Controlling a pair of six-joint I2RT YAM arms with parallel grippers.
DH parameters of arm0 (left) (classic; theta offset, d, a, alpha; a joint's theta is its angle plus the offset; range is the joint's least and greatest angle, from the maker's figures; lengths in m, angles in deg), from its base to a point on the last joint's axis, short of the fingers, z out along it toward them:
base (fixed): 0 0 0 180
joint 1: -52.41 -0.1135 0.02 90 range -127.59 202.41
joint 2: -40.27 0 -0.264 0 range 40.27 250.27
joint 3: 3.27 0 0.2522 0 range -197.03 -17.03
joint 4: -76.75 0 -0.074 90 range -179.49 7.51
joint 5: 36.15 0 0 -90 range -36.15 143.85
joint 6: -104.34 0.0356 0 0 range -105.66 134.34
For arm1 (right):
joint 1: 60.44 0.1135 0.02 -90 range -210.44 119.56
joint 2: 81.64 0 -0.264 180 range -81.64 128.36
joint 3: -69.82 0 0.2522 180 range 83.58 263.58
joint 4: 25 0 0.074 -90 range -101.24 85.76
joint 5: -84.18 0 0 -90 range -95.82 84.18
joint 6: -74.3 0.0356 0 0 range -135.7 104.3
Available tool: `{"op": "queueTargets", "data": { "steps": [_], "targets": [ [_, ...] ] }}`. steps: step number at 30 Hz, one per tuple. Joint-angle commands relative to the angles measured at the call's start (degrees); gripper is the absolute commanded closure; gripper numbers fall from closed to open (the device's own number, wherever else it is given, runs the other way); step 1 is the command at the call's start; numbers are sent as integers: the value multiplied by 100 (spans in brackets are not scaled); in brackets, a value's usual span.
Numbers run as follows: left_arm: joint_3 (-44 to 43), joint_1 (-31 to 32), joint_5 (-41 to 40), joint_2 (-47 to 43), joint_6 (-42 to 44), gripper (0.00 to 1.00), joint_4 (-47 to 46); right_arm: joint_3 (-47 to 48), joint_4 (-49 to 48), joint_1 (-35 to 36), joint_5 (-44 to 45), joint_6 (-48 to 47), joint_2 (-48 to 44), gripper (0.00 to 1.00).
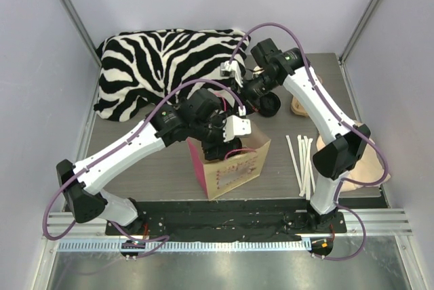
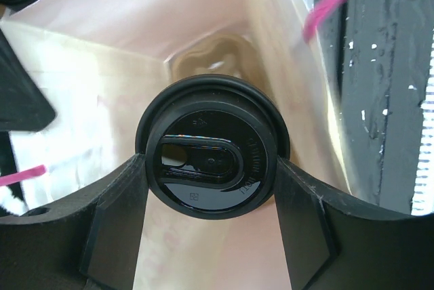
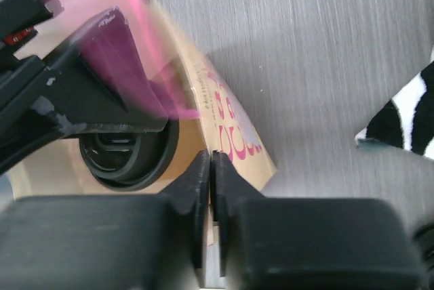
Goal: Pack the takeout coffee
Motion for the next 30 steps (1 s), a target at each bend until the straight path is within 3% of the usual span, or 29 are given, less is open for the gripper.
{"op": "queueTargets", "data": {
  "steps": [1,8,9,12,21,25,30],
  "targets": [
    [20,-13,-256,-182,89,90,-38,-99,14,36,221,497,-386,99],
    [160,-92,-511,-358,-79,91,-64,-1259,-837,36,266,1666,-1335,96],
    [195,-100,-520,-393,-79,91,-73,-1365,-900,36,275,1737,-1406,77],
    [318,-101,-511,-472,-52,91,-108,-1498,-1032,36,249,1825,-1495,50],
    [292,-101,-379,-437,71,91,-99,-663,-918,220,169,1562,-818,29],
    [292,-101,-353,-411,71,91,-117,-838,-953,361,336,1360,-774,32],
    [327,-100,-353,-428,45,91,-126,-1023,-918,423,477,1096,-739,47]
  ]
}}
